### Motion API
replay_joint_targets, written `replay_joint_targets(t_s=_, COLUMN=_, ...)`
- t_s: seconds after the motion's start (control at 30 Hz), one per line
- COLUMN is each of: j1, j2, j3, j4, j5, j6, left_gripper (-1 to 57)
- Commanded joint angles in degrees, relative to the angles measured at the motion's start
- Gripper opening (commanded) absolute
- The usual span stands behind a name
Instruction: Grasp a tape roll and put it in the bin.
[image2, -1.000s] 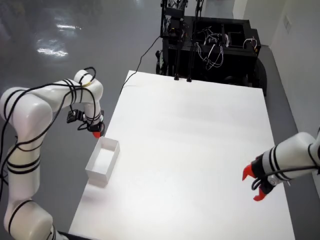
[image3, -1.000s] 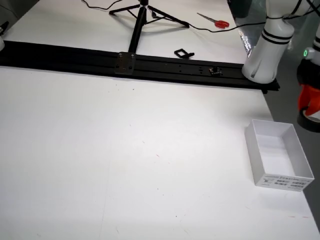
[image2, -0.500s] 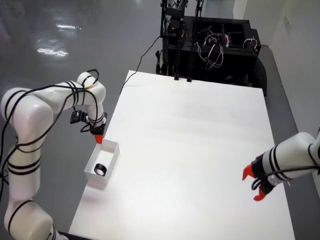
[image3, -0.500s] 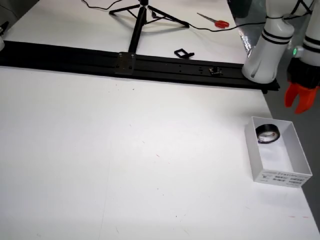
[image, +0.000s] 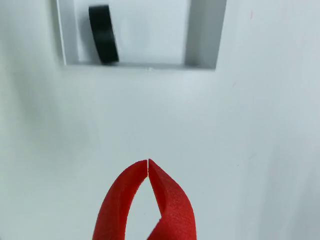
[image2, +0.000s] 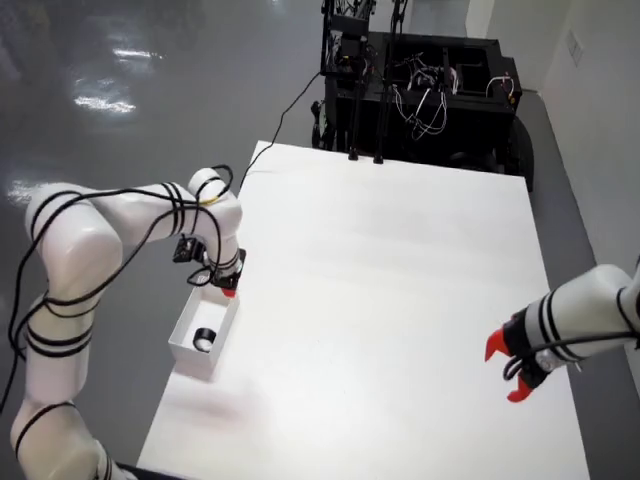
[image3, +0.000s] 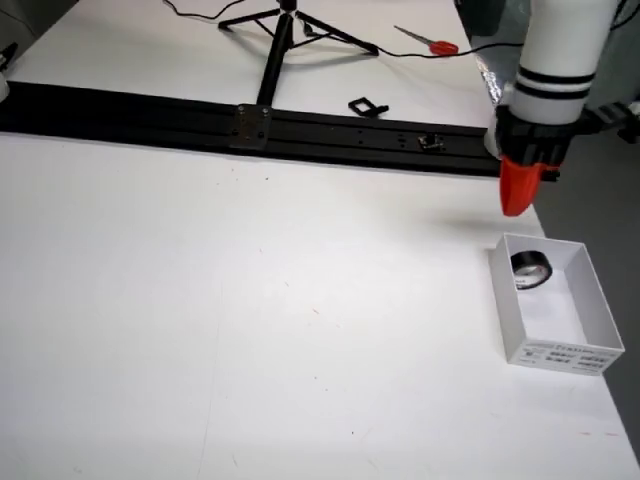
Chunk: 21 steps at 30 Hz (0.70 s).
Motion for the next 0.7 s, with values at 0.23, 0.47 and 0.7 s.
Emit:
replay_joint_targets(t_s=0.23, j1=-25.29, j2=0.14, j3=-3.15, j4=-0.12, j5=-0.97, j6=-6.05, left_gripper=-0.6)
replay_joint_targets(t_s=0.47, j1=-30.30, j2=-2.15, j3=-6.75, j4=-0.12, j5=1.49, j6=-6.05, left_gripper=-0.6)
replay_joint_targets(t_s=0.7, j1=-34.34, j2=-3.90, j3=-9.83, j4=-0.21, j5=3.07, j6=-6.05, left_gripper=-0.5)
